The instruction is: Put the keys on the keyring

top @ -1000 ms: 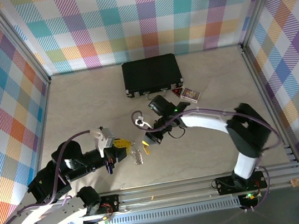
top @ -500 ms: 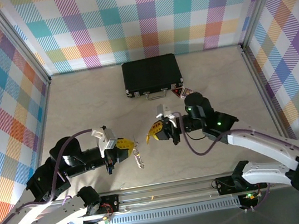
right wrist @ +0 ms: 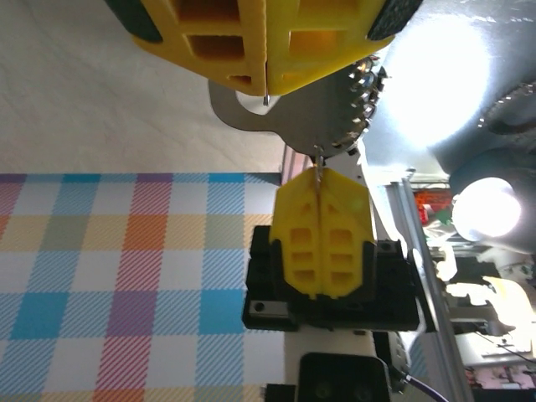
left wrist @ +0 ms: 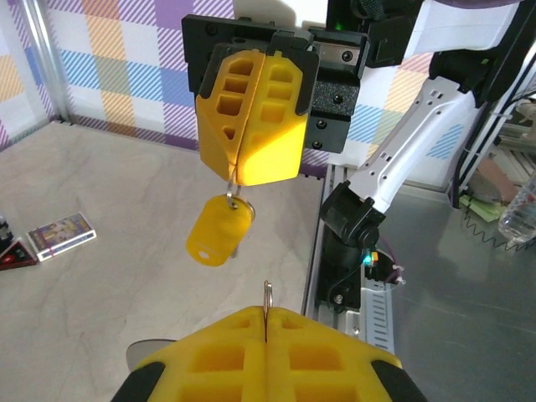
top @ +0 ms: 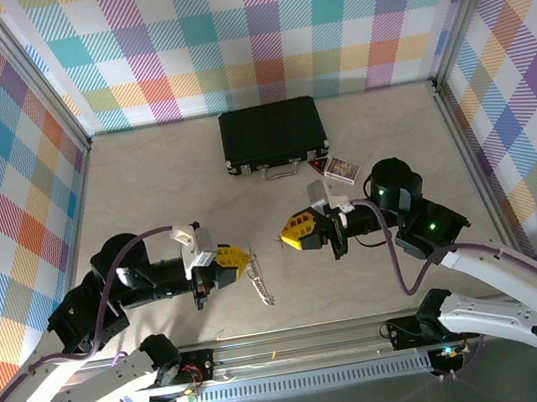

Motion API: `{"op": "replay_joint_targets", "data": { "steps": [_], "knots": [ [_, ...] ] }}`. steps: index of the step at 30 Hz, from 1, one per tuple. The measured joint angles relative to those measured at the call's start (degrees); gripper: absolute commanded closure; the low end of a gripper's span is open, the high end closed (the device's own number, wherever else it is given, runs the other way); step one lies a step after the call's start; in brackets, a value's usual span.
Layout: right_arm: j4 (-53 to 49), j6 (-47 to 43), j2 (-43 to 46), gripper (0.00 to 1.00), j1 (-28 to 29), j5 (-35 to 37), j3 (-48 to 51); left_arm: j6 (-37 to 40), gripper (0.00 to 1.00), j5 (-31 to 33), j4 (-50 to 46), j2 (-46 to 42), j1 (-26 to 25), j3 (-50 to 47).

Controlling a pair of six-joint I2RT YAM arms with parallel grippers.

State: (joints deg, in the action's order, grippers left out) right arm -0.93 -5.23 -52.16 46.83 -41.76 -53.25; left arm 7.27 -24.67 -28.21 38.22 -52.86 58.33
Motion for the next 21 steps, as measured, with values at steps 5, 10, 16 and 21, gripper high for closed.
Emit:
{"op": "replay_joint_targets", "data": {
  "steps": [5,10,16,21],
  "knots": [
    [0.04,1.55,0.13,1.00,0.00,-1.36,-0.28,-0.35,1.00,-1.36,3.87,0.31,0.00,-0.57],
    [0.00,2.73,-0.66,1.00,0.00,-1.36,-1.27,-1.27,1.00,-1.44,9.46,0.92,0.00,-3.28],
    [0.07,3.98,-1.05,1.00,0.00,-0.92,-1.70,-2.34,1.00,-1.46,14.80,3.43,0.00,-4.96],
    [1.11,4.59,-0.92,1.00,0.00,-0.72,-1.70,-3.30,1.00,-1.46,17.49,4.09,0.00,-5.66]
  ]
}}
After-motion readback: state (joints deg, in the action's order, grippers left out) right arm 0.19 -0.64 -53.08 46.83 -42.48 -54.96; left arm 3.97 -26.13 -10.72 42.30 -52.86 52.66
